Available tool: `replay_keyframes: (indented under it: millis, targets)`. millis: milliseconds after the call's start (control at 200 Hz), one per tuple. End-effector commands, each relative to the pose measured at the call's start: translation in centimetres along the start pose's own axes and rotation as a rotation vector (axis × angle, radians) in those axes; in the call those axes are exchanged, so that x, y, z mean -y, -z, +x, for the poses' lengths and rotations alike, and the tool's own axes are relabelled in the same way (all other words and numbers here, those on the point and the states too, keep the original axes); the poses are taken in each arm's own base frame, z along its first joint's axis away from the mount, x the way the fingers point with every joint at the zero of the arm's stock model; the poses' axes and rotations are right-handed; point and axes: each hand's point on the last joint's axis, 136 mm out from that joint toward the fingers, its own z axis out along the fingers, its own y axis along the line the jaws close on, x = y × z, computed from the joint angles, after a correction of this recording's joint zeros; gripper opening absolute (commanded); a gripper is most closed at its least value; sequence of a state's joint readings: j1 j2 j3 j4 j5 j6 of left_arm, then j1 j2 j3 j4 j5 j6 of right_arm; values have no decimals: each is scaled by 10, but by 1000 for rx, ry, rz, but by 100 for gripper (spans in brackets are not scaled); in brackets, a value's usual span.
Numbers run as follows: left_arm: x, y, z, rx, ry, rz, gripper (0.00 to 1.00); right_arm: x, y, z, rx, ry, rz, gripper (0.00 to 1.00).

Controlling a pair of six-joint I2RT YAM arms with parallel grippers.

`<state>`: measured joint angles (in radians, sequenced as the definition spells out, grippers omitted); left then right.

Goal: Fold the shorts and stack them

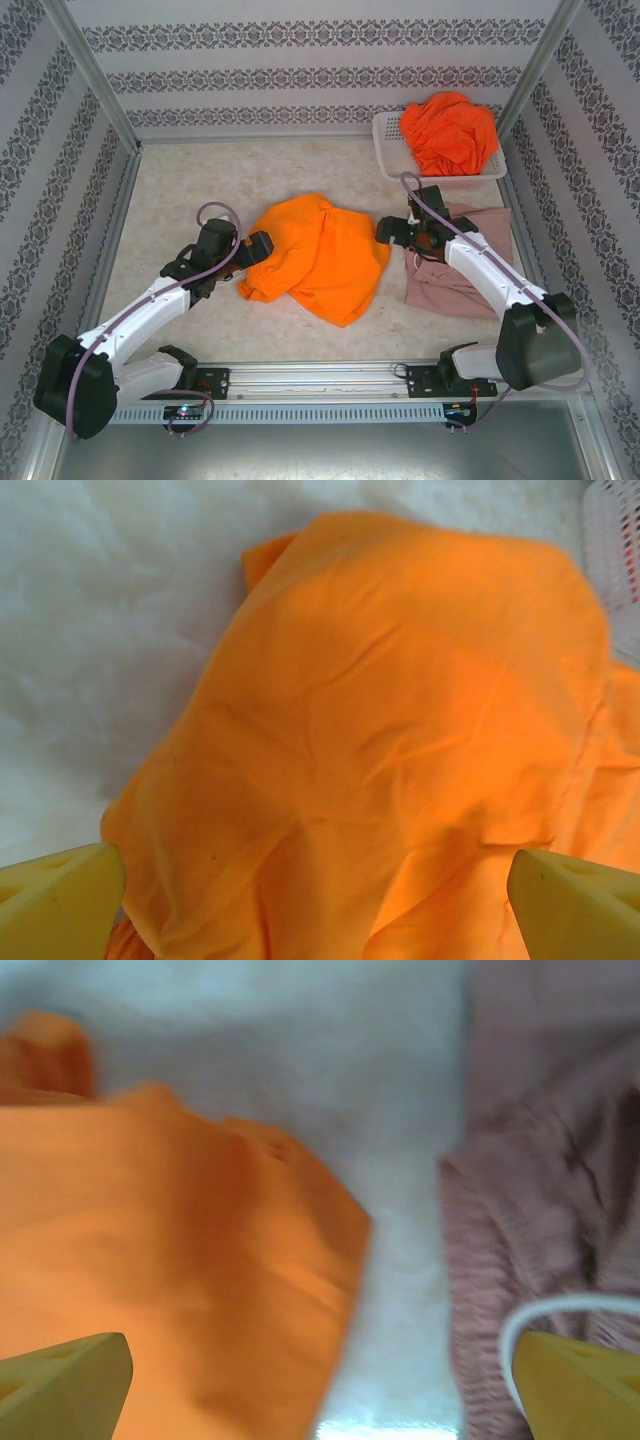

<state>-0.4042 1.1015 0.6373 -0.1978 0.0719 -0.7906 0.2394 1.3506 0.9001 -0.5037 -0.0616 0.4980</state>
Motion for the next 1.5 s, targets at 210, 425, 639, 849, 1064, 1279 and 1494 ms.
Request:
replay_keyframes:
  millis: [210, 425, 639, 849, 1064, 1279, 1494]
  targets:
    - [1, -12, -2, 3, 13, 20, 98, 78, -30, 63, -257, -244, 119, 98]
    - [-11, -15, 4, -39, 16, -38, 98, 108, -7, 54, -166, -240, 235, 98]
    - [-24, -14, 17, -95, 8, -90, 98, 33, 27, 14, 38, -62, 24, 98]
    - [-18, -36, 39, -201, 56, -34, 83, -47, 49, 11, 132, 227, -68, 97]
    - [1, -47, 25, -185, 48, 24, 26, -73, 17, 43, 27, 339, -34, 98]
    - [-21, 46, -100, 147, -36, -142, 0, -96, 5, 48, 24, 394, -41, 98]
    - [-11, 165, -202, 424, -130, -299, 0, -127, 15, 33, 77, 419, -123, 98]
